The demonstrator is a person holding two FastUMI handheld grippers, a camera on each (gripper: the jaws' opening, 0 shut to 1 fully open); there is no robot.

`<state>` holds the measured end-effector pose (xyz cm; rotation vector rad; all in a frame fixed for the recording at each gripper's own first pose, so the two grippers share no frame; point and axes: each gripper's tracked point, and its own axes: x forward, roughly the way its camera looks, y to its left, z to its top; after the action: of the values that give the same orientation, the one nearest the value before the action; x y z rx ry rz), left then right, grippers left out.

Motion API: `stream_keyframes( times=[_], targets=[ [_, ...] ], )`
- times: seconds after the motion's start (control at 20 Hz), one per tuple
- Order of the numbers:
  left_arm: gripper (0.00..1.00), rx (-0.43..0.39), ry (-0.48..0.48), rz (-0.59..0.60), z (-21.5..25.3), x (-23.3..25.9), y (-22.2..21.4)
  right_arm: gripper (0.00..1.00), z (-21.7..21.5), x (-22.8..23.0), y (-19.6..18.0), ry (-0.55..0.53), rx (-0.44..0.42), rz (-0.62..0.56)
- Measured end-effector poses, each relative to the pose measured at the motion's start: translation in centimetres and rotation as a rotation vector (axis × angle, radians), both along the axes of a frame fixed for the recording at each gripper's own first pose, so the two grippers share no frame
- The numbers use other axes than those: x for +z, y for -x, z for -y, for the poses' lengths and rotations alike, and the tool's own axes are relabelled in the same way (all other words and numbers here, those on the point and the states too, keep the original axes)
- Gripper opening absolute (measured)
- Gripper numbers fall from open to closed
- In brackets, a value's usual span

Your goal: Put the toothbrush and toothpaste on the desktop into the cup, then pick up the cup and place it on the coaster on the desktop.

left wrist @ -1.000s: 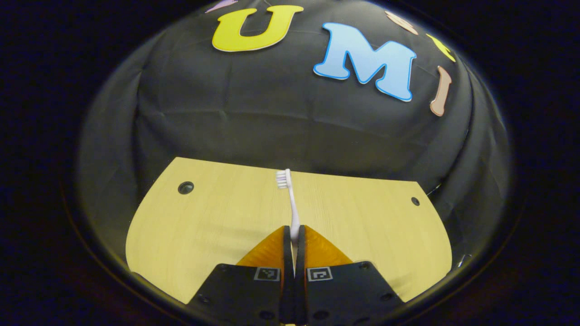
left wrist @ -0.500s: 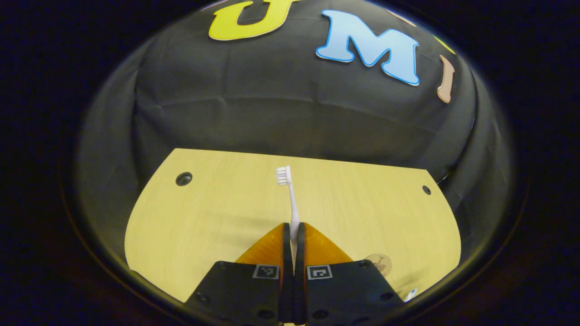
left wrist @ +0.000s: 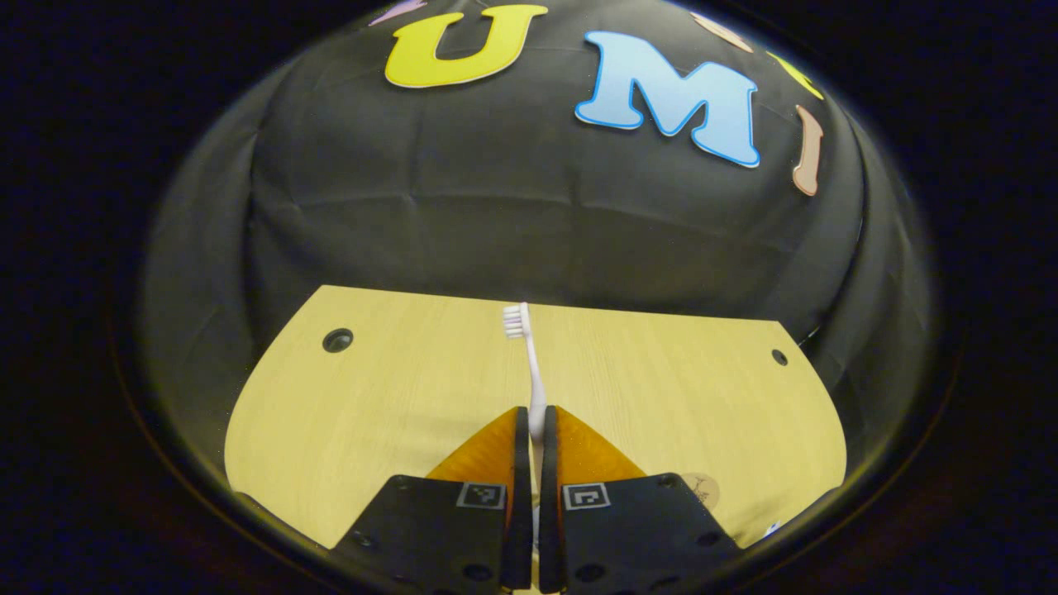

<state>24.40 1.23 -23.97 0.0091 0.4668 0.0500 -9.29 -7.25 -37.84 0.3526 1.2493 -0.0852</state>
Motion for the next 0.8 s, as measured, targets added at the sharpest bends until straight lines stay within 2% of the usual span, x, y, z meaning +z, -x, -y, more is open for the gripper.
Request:
stream_keyframes(
  times=[0.1, 0.2, 0.35, 0.5, 0.55, 0.6, 0.65, 0.7, 0.8],
  targets=[
    [0.15, -0.008, -0.047, 0.048, 0.2, 0.4, 0.2, 0.24, 0.1, 0.1, 0.1, -0.004, -0.008, 0.002],
    [0.11, -0.006, -0.093, 0.078, 0.4, 0.3, 0.6, 0.24, 0.3, 0.2, 0.1, -0.006, -0.017, 0.004],
    [0.14, 0.009, -0.097, 0.086, 0.7, -0.4, 1.3, 0.24, 0.8, 0.3, 0.2, -0.006, -0.034, 0.01],
    [0.15, -0.017, -0.072, 0.07, 1.6, -1.2, 2.1, 0.24, 1.1, -0.1, 0.2, 0.0, -0.034, 0.012],
    [0.32, -0.015, -0.083, 0.07, 1.5, -1.3, 2.3, 0.24, 1.1, 0.0, 0.0, 0.002, -0.031, 0.015],
    [0.35, -0.02, -0.086, 0.074, 1.6, -1.1, 2.5, 0.25, 1.0, 0.1, -0.2, 0.001, -0.03, 0.023],
    [0.27, -0.026, -0.077, 0.079, 1.9, -0.9, 2.8, 0.25, 0.9, 0.4, -0.6, -0.003, -0.028, 0.031],
    [0.27, -0.021, -0.075, 0.086, 1.9, -0.6, 3.1, 0.25, 0.7, 0.6, -0.9, -0.005, -0.025, 0.04],
    [0.44, -0.013, -0.067, 0.094, 1.8, -0.4, 3.5, 0.24, 0.4, 1.0, -1.6, -0.003, -0.012, 0.058]
  ],
)
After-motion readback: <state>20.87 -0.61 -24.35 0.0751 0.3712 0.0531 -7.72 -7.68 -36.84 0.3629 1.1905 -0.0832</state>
